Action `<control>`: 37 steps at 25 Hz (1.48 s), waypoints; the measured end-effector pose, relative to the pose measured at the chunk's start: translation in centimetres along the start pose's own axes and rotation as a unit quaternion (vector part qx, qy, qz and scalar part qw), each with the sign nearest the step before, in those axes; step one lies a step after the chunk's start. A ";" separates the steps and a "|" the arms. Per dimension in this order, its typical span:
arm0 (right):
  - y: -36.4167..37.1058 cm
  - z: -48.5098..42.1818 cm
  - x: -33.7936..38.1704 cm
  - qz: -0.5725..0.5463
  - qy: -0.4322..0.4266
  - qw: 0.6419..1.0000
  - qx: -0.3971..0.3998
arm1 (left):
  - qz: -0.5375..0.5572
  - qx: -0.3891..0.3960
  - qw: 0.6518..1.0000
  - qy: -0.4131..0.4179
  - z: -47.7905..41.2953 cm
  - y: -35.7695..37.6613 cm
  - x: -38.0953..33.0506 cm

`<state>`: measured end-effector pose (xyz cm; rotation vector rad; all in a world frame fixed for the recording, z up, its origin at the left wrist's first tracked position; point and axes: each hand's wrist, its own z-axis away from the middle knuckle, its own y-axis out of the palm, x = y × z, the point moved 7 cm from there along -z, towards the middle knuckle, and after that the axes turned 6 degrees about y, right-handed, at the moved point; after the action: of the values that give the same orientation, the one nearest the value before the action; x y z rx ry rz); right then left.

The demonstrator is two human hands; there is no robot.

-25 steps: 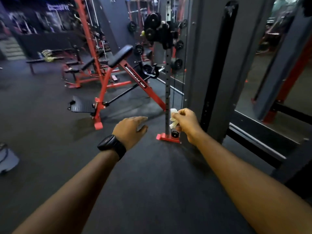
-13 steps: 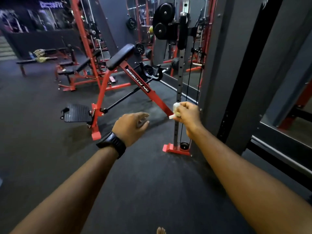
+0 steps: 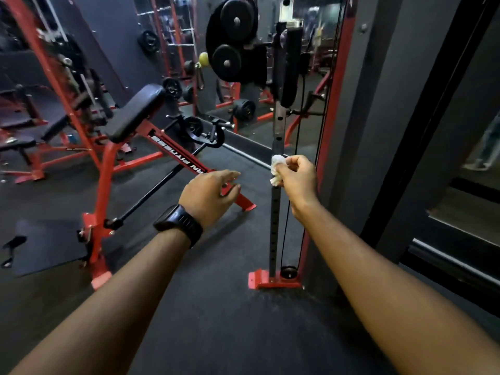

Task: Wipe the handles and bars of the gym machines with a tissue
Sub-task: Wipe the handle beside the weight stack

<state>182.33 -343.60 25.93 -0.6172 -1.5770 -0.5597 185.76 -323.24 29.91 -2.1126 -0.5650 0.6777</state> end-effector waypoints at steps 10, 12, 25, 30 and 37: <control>8.3 -12.4 2.8 0.129 -0.163 0.946 -0.248 | 0.125 -0.027 0.976 0.174 -23.0 6.2 10.6; 9.4 -14.2 3.3 0.153 -0.204 0.922 -0.291 | 0.148 -0.062 0.960 0.228 -26.8 7.6 10.6; 13.3 -19.1 5.5 0.378 -0.395 0.686 -0.480 | 0.066 -0.247 0.860 0.442 -39.2 15.1 9.5; 15.2 -20.2 7.3 0.471 -0.388 0.595 -0.522 | 0.117 -0.288 0.827 0.468 -39.7 15.5 10.1; 16.6 -25.1 6.4 0.729 -0.244 0.487 -0.415 | 0.109 -0.287 0.818 0.486 -39.9 15.6 10.6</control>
<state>211.56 -347.86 34.60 -2.6579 -0.5320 0.3340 221.70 -348.46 34.80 -2.7227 0.0889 -0.5852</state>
